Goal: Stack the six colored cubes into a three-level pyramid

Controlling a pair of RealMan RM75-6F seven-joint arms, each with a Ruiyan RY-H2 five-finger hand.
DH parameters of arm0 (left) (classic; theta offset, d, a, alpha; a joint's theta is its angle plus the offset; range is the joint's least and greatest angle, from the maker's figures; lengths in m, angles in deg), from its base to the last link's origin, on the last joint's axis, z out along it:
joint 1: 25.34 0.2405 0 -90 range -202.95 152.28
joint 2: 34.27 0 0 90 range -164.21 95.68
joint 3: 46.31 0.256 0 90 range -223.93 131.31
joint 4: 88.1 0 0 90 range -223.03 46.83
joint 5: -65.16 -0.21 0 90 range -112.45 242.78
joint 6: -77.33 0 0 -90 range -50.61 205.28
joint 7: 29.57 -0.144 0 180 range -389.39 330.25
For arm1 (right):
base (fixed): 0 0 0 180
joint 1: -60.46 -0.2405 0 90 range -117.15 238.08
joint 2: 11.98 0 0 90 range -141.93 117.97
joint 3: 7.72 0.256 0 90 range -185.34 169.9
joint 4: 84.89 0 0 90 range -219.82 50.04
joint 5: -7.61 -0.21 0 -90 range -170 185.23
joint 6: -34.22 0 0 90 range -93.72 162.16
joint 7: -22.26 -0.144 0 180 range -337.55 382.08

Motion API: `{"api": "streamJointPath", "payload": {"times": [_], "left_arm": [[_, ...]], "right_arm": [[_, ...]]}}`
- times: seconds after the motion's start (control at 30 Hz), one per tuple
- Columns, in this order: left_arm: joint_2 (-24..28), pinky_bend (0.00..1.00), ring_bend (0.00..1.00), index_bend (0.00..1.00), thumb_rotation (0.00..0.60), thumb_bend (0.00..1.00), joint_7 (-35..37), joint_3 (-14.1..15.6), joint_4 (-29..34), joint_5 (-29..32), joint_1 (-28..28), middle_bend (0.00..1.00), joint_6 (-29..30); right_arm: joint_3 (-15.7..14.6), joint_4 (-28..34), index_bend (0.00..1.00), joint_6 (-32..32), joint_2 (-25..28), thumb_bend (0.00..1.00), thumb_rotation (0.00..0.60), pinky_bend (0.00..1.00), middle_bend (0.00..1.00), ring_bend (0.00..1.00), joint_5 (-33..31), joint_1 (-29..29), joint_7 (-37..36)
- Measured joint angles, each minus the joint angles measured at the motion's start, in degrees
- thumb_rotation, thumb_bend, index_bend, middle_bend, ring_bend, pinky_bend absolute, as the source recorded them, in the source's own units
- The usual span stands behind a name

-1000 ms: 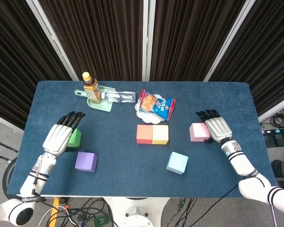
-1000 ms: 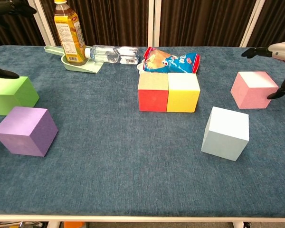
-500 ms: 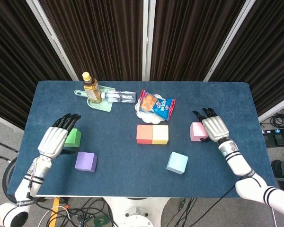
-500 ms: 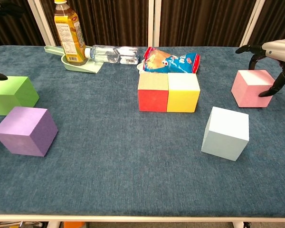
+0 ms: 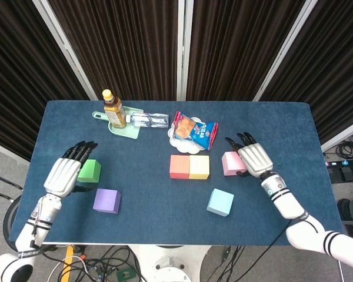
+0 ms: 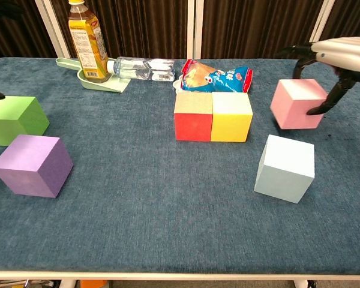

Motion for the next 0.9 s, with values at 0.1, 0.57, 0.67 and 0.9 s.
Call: {"api": "streamJointPath", "payload": {"times": [0.1,0.57,0.67,0.9], "left_arm": [[0.4,0.16,0.03,0.06,0.6,0.0,0.4,0.0,0.0,-0.4,0.5,0.07,0.3],[1.0,0.16,0.03,0.06,0.6,0.0,3.2,-0.2,-1.7,-1.4,1.5,0.07,-0.7],[1.1,0.16,0.03,0.06,0.6,0.0,3.7,-0.2,-2.1,-1.5,1.6,0.07,-1.0],[1.0,0.16,0.03,0.06,0.6,0.0,4.4,-0.2,-2.7,-1.7,2.0,0.07,-1.5]], "right_arm": [[0.0,-0.5,0.0,-0.6,-1.9,0.12,0.6,0.0,0.49,0.0,-0.2,-0.2,1.7],[-0.6,-3.2,0.0,-3.5,-7.2,0.11,0.6,0.0,0.49,0.02,0.8,-0.5,2.7],[-0.6,-3.4,0.0,-3.5,-7.9,0.12,0.6,0.0,0.49,0.02,0.4,-0.7,3.5],[-0.4,-3.5,0.0,-3.6,-8.6,0.11,0.6,0.0,0.49,0.02,-0.3,-0.8,4.4]]}}
